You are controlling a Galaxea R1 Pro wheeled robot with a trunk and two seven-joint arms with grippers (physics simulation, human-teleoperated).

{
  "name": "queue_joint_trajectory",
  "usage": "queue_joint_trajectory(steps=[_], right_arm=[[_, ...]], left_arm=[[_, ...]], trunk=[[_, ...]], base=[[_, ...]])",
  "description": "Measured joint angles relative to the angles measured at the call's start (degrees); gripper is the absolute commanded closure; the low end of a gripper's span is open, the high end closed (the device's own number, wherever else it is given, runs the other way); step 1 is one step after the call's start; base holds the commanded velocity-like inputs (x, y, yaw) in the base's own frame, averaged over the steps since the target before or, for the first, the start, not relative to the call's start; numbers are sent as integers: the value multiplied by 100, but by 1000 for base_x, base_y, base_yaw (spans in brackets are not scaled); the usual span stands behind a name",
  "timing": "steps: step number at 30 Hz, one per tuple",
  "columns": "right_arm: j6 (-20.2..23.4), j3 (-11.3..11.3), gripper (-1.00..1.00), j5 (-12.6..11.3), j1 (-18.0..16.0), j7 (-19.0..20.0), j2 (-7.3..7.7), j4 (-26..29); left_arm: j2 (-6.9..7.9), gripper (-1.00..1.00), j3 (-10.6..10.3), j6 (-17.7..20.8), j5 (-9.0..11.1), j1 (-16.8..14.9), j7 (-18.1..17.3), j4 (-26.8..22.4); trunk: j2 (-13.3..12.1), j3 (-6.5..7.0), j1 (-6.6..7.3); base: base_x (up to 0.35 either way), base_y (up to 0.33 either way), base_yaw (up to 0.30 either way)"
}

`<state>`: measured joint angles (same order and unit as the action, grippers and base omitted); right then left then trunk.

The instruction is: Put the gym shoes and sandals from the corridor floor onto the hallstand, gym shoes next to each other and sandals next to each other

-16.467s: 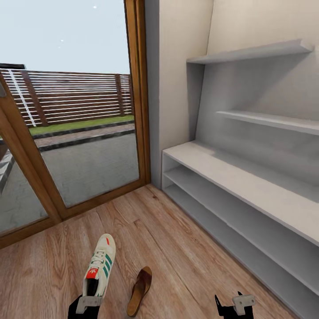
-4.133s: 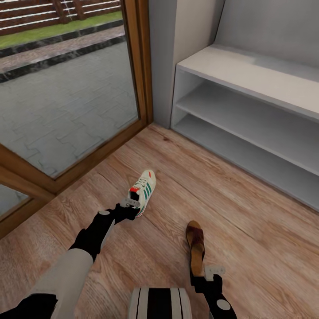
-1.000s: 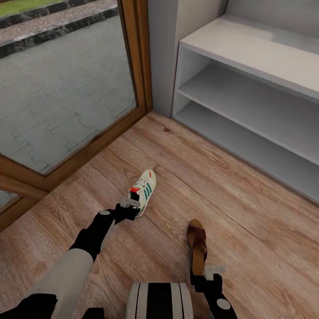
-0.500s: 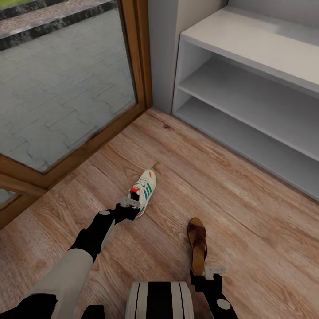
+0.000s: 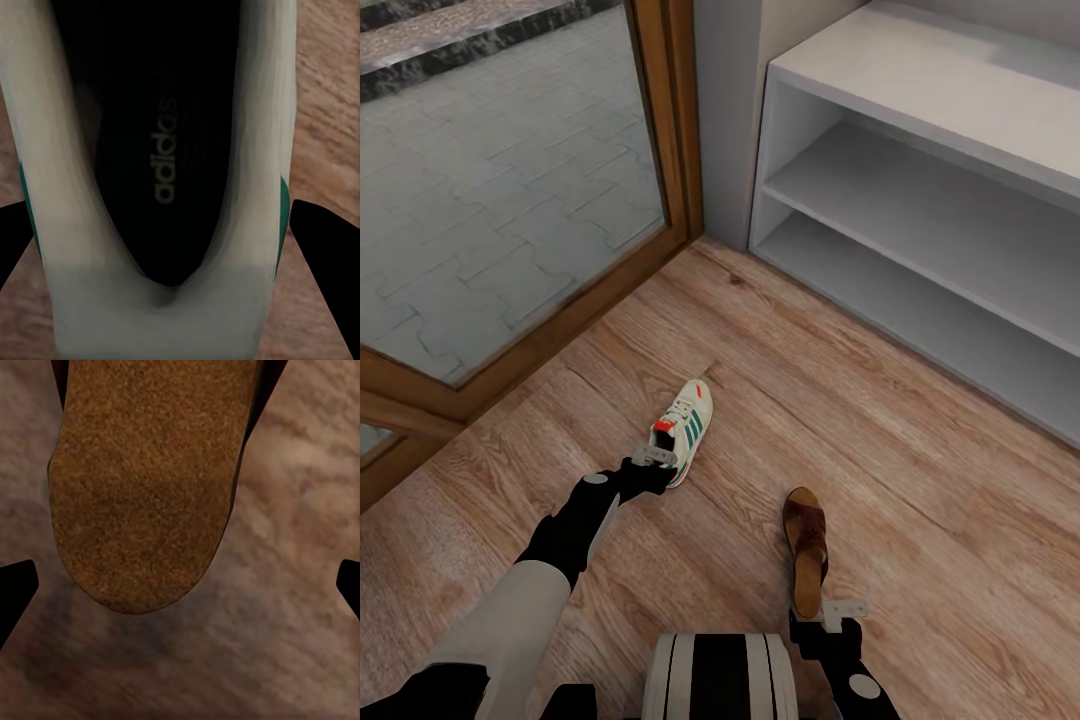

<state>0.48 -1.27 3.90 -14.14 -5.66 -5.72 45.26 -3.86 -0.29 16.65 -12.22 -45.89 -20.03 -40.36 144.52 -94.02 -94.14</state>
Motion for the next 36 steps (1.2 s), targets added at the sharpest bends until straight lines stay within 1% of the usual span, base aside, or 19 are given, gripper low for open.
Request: queue_joint_trajectory(steps=[5, 13, 21, 36], right_arm=[[0, 0, -100, 0, 0, 2, 0, 0], [0, 0, -100, 0, 1, -1, 0, 0], [0, 0, -100, 0, 2, -2, 0, 0], [0, 0, -100, 0, 0, 4, 0, 8]], left_arm=[[0, 100, -1, -5, 5, 0, 0, 6], [-4, 100, -19, 7, 76, 1, -11, 17], [-5, 100, -8, -1, 38, 1, -10, 7], [-9, 100, -9, -4, 27, 0, -3, 10]], trunk=[[0, 0, 0], [0, 0, 2], [0, 0, 0], [0, 0, 0]], base=[[24, 0, 0], [130, 0, 0], [17, 0, 0], [1, 0, 0]])
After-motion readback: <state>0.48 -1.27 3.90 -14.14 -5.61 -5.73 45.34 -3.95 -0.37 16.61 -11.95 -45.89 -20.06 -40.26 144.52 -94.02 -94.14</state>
